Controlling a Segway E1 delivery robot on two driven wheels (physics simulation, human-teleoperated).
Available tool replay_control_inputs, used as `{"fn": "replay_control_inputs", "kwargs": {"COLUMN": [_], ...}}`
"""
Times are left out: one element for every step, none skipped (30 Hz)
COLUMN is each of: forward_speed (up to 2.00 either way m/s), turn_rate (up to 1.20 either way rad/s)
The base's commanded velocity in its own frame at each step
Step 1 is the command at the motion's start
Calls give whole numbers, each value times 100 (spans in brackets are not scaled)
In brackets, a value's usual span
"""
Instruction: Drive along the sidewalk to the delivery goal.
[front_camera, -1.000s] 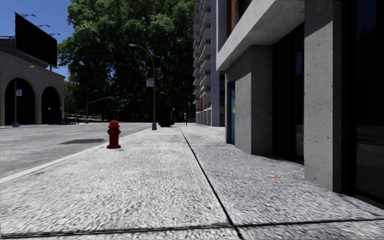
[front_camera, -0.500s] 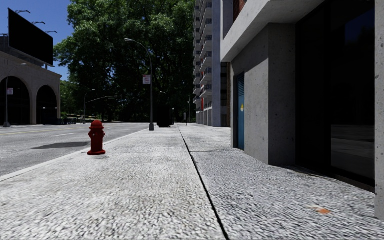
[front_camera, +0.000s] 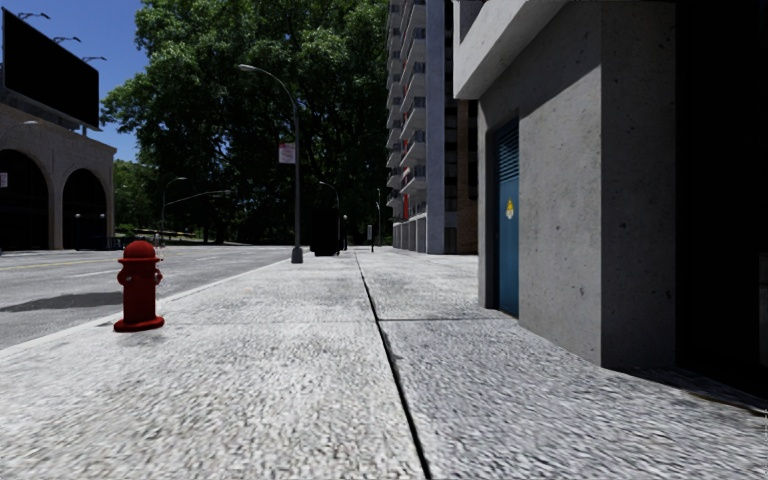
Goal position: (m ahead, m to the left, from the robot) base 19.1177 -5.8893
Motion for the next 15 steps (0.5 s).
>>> {"fn": "replay_control_inputs", "kwargs": {"forward_speed": [198, 198, 198, 198, 198, 198, 198, 198, 198, 198, 198, 198, 198, 198, 198], "turn_rate": [0, 0, 0, 0, 0, 0, 0, 0, 0, 0, 0, 0, 0, 0, 0]}}
